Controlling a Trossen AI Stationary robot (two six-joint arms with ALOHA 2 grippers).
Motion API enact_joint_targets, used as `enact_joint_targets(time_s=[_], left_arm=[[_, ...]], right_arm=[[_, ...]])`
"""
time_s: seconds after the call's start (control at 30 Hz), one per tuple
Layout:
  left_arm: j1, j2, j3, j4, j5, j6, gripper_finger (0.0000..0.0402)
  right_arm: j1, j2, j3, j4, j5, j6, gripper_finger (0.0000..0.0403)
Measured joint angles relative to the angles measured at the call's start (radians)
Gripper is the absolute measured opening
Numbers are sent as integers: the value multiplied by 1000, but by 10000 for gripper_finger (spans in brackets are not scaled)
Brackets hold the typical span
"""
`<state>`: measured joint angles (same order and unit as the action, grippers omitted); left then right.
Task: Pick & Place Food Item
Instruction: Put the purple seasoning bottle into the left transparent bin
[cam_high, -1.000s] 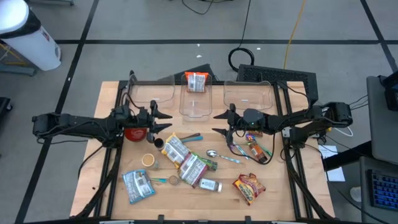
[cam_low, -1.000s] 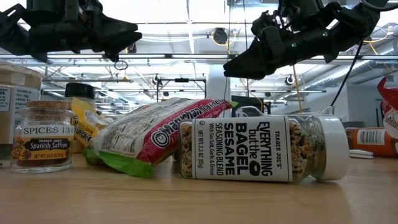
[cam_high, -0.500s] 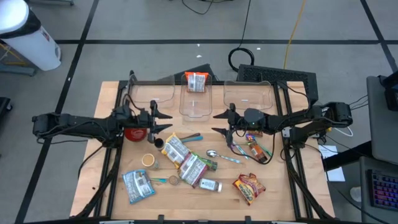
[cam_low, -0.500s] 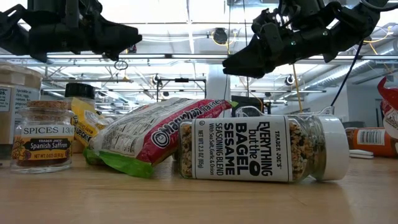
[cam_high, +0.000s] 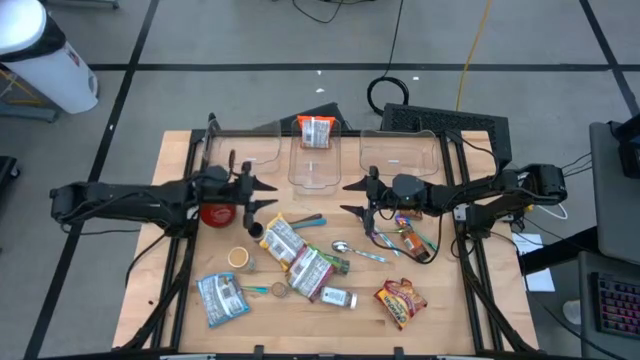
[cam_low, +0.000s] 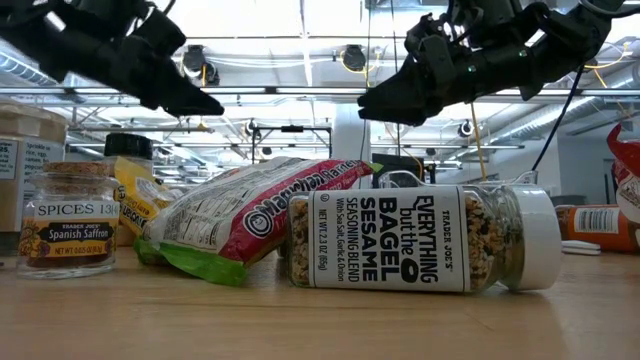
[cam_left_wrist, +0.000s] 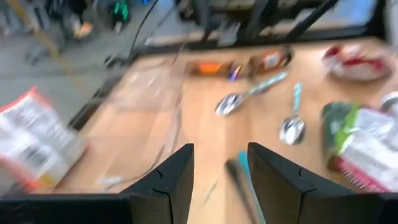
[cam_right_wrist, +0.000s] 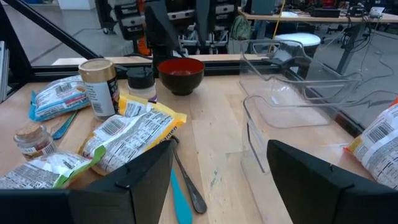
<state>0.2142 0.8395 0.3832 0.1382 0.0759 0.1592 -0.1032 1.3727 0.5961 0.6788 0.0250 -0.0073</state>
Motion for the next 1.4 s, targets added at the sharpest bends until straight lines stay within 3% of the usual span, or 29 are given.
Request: enact_joint_targets(time_s=[0.13, 0.37, 0.53, 0.83, 1.13, 1.4], left_arm=[[-1, -3, 123, -248, -52, 1, 159], [-1, -3, 277, -480, -28, -4, 159], [-1, -3, 347, -562, 57, -56, 171], [-34, 26, 358, -626, 133, -142, 253], [-155, 65, 358, -718, -45, -164, 271], [-234, 161, 357, -743, -58, -238, 271]], right_arm=[[0, 0, 0, -1, 0, 27, 254], [0, 0, 0, -25, -47, 58, 254], [0, 0, 0, -25, -114, 95, 255], [0, 0, 0, -23, -190, 126, 302], [54, 0, 0, 13, -238, 91, 321], [93, 0, 0, 14, -236, 70, 317]])
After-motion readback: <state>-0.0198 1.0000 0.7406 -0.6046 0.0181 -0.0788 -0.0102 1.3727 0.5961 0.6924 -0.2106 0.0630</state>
